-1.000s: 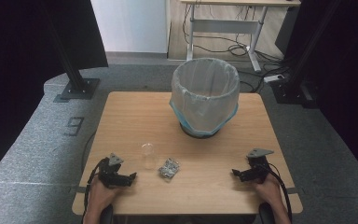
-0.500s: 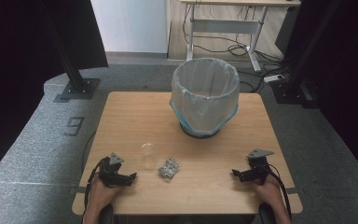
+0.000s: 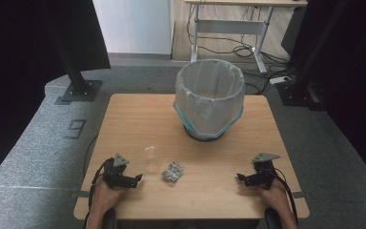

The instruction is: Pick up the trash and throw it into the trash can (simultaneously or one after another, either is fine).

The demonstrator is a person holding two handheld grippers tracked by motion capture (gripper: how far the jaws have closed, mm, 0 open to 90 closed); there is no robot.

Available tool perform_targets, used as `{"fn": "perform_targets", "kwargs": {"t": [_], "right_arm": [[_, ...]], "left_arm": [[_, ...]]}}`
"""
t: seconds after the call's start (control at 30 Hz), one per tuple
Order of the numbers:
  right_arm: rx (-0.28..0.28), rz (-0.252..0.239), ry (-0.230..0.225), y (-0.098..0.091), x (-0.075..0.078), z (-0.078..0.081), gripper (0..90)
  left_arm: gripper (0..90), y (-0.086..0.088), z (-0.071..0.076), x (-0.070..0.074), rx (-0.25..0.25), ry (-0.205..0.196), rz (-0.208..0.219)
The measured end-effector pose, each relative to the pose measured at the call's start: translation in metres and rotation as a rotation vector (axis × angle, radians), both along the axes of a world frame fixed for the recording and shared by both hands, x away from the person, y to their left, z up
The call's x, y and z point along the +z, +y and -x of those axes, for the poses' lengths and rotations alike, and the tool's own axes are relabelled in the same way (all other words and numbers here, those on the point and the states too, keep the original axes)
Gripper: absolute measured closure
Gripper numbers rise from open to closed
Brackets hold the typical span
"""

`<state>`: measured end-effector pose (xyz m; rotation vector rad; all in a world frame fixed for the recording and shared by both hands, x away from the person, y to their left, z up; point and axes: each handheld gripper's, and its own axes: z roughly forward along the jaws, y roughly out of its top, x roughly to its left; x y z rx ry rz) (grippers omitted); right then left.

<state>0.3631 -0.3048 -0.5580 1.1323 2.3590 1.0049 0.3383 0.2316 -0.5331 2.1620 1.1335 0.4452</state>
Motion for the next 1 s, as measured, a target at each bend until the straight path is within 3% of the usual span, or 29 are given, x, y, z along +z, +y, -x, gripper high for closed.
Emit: {"fn": "perform_targets", "kwargs": {"t": [0.57,1.0], "right_arm": [[0.000,0.000,0.000,0.000,0.000,0.000,0.0],[0.001,0.001,0.002,0.000,0.000,0.001,0.0]], "left_arm": [[0.0,-0.033,-0.016,0.006,-0.072,-0.023,-0.012],[0.0,-0.049,-0.034,0.004,-0.095,-0.027,0.032]]}}
